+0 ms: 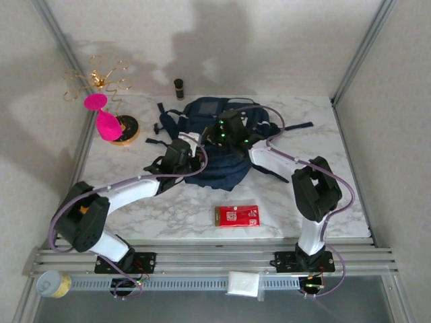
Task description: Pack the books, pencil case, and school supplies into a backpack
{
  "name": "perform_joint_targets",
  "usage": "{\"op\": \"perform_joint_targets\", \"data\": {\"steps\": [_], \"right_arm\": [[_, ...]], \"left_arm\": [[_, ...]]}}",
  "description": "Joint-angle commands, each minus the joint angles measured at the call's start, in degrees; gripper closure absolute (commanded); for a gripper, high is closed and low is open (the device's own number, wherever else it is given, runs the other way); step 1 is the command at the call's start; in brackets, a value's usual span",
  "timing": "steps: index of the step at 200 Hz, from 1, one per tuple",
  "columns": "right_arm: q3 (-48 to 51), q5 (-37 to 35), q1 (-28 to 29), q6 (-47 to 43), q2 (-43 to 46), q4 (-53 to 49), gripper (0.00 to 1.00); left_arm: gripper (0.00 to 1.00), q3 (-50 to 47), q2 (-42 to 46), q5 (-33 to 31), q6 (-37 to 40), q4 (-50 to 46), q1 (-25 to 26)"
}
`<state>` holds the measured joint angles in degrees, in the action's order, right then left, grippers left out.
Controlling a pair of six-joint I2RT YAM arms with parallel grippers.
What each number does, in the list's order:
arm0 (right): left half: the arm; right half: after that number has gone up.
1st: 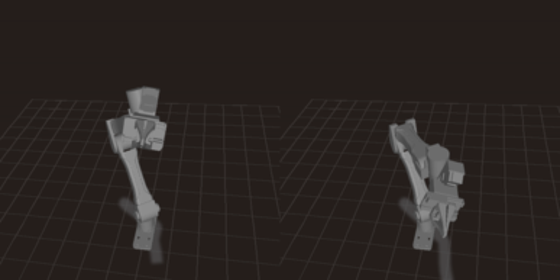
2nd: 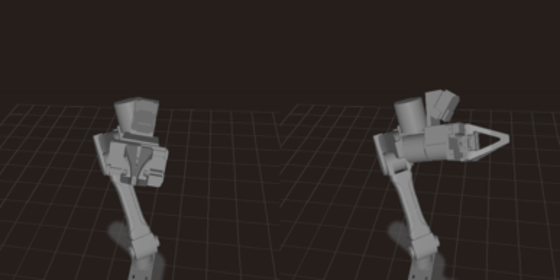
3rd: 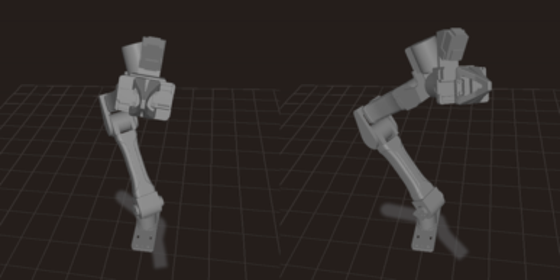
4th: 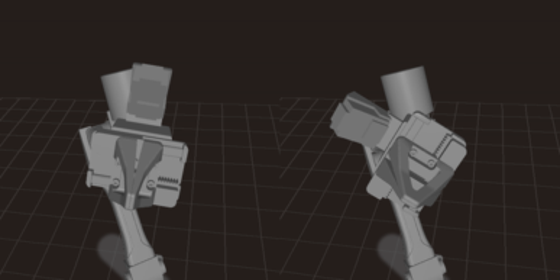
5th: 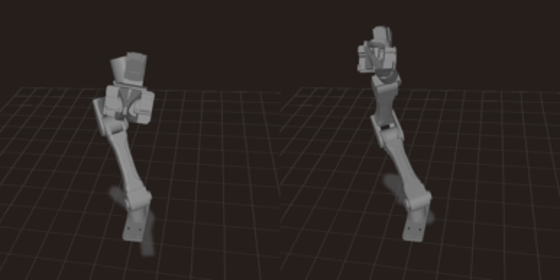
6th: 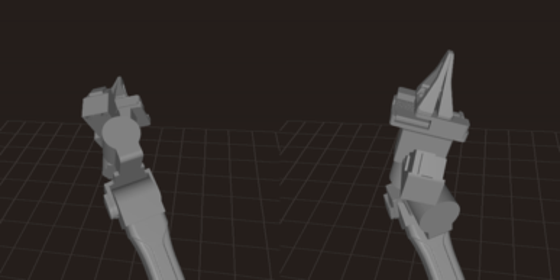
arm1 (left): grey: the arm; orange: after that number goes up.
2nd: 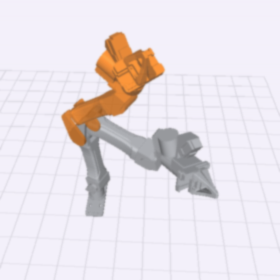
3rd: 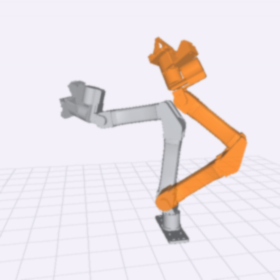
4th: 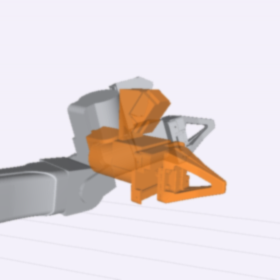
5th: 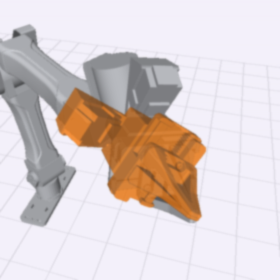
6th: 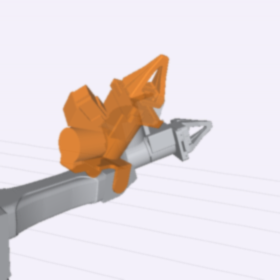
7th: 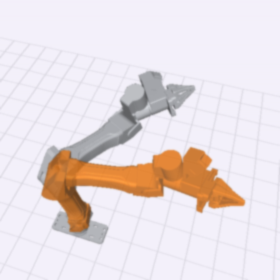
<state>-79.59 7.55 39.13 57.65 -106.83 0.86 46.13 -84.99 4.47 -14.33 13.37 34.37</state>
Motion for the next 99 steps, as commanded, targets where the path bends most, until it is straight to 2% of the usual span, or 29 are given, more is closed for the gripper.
{"op": "perform_joint_targets", "data": {"steps": [1, 36, 64, 99], "right_arm": [[-6.0, 12.3, 2.8, -4.8, -2.1, 4.4, 1.00], [-4.1, 13.6, 0.9, -10.7, 2.5, -2.2, 1.00], [-0.2, 16.8, -5.9, -12.6, 7.0, -4.4, 1.00], [1.6, 26.4, -12.2, -16.2, 9.5, -6.4, 1.00]], "left_arm": [[1.00, -2.8, 4.9, 7.7, -1.0, -1.1, 2.5], [1.00, -3.5, 8.1, 7.5, -2.2, -3.1, 2.5], [1.00, -4.1, 9.0, 5.7, -2.4, -4.0, 2.5], [1.00, -3.8, 7.3, 5.0, -1.8, -5.4, 1.8]]}}
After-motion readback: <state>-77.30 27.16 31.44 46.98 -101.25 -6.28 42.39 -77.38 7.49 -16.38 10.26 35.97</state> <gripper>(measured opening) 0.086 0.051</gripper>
